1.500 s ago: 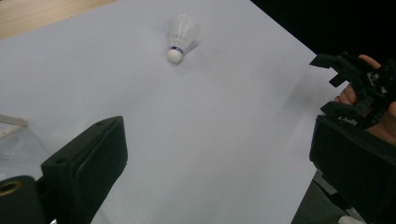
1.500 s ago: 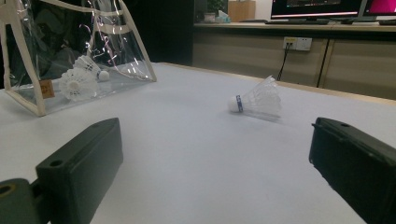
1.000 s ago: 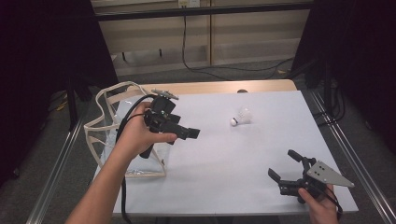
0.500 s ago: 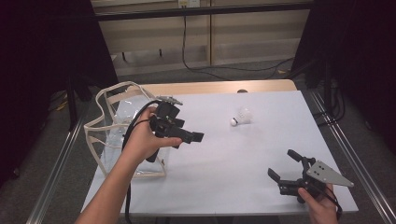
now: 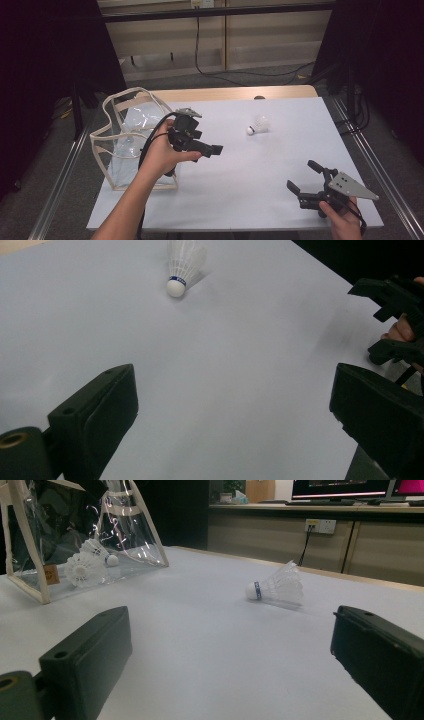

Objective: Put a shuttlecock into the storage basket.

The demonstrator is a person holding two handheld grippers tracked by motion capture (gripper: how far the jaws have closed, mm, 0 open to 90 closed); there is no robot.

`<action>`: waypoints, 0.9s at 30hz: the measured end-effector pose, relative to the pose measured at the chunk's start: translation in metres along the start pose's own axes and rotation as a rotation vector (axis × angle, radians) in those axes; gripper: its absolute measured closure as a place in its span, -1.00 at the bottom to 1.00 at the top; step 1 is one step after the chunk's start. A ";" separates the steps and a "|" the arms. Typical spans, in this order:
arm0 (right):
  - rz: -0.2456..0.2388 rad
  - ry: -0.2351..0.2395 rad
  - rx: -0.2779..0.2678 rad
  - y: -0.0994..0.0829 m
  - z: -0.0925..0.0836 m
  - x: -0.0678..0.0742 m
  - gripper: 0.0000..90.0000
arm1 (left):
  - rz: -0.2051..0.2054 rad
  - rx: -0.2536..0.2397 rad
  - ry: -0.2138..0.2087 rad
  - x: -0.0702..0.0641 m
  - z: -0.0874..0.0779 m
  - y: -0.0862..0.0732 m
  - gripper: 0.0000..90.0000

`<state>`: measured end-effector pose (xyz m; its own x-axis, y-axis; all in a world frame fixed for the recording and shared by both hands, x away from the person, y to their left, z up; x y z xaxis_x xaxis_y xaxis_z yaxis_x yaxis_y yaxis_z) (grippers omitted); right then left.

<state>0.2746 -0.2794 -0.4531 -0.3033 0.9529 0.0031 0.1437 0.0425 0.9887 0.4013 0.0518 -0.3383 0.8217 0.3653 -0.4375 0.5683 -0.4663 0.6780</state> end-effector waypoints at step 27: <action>-0.002 -0.001 0.000 0.000 0.000 0.000 -0.94 | 0.030 -0.024 0.017 0.003 0.026 -0.004 -0.87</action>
<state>0.2742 -0.2799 -0.4531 -0.3023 0.9532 0.0005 0.1428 0.0448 0.9887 0.4031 0.0341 -0.3578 0.8375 0.3648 -0.4067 0.5418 -0.4582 0.7046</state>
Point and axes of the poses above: each handheld gripper's, and its own axes: z roughly forward along the jaws, y roughly out of its top, x roughly to its left, the point moved 4 cm from there along z, roughly forward along the jaws, and after that the axes turned 15 degrees about -y, right-handed, at the moved point
